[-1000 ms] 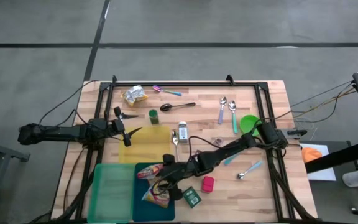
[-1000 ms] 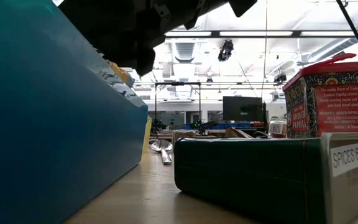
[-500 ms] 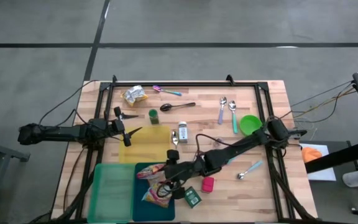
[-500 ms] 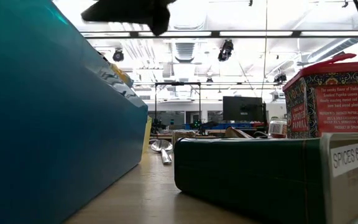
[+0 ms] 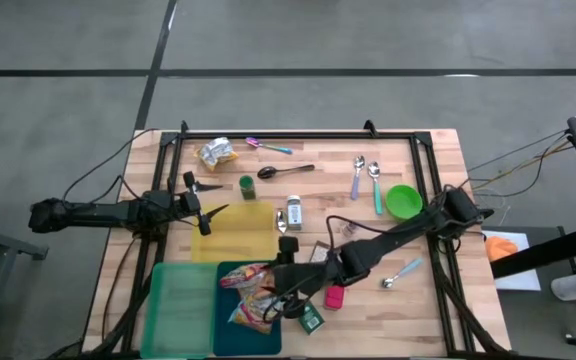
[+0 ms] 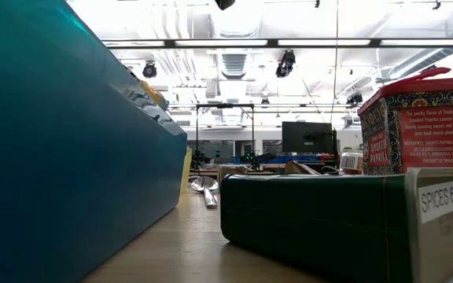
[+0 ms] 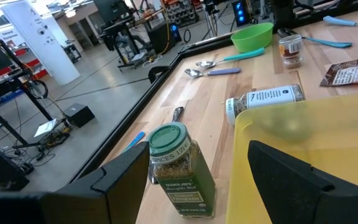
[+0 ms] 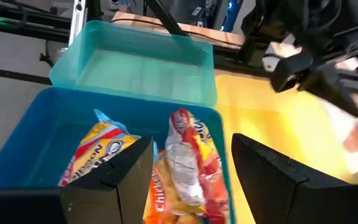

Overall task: Pick & Place Food Item
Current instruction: Put the yellow noodle pack into the blue bin

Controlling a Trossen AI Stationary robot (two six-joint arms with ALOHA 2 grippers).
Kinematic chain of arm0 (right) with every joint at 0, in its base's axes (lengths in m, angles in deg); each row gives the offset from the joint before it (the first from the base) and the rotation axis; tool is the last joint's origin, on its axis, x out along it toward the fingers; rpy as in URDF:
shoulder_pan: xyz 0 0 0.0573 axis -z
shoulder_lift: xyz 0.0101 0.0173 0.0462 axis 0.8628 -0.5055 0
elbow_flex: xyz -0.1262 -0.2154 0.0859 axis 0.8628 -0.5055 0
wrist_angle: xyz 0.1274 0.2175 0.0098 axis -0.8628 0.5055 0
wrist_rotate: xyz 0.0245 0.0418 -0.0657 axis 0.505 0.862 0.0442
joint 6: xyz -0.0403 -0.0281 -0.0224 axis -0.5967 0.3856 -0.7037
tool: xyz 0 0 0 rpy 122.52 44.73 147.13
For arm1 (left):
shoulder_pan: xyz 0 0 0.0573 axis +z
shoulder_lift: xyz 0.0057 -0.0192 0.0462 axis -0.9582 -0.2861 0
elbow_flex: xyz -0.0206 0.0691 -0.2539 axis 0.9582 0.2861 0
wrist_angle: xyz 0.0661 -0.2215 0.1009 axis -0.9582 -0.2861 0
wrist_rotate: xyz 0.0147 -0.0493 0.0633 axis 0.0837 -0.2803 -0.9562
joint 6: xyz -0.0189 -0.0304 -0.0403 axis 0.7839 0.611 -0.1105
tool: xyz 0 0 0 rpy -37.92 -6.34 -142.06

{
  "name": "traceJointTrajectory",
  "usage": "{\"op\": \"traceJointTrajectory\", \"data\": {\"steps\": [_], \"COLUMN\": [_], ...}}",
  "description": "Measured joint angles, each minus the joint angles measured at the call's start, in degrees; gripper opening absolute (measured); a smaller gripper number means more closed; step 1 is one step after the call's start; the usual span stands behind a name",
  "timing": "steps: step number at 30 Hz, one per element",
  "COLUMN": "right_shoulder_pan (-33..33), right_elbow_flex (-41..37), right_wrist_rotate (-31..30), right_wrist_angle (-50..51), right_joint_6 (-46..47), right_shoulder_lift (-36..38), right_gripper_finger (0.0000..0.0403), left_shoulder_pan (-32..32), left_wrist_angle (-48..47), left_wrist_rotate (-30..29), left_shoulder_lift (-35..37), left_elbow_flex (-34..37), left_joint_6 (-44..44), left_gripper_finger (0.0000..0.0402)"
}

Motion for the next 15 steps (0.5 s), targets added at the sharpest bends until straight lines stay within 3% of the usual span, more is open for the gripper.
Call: {"op": "traceJointTrajectory", "data": {"steps": [4,15], "right_shoulder_pan": [1.05,10.94], "right_elbow_flex": [-0.09,-0.09], "right_wrist_rotate": [-0.55,12.87], "right_wrist_angle": [-0.14,-4.27], "right_joint_6": [-6.77,-12.69], "right_shoulder_lift": [0.97,3.03], "right_gripper_finger": [0.0215,0.0215], "left_shoulder_pan": [0.01,0.01], "left_wrist_angle": [0.0,0.0], "left_wrist_rotate": [-0.02,0.0], "left_shoulder_lift": [-0.01,-0.01], "left_elbow_flex": [0.0,0.0], "left_joint_6": [0.0,0.0], "left_gripper_finger": [0.0275,0.0275]}}
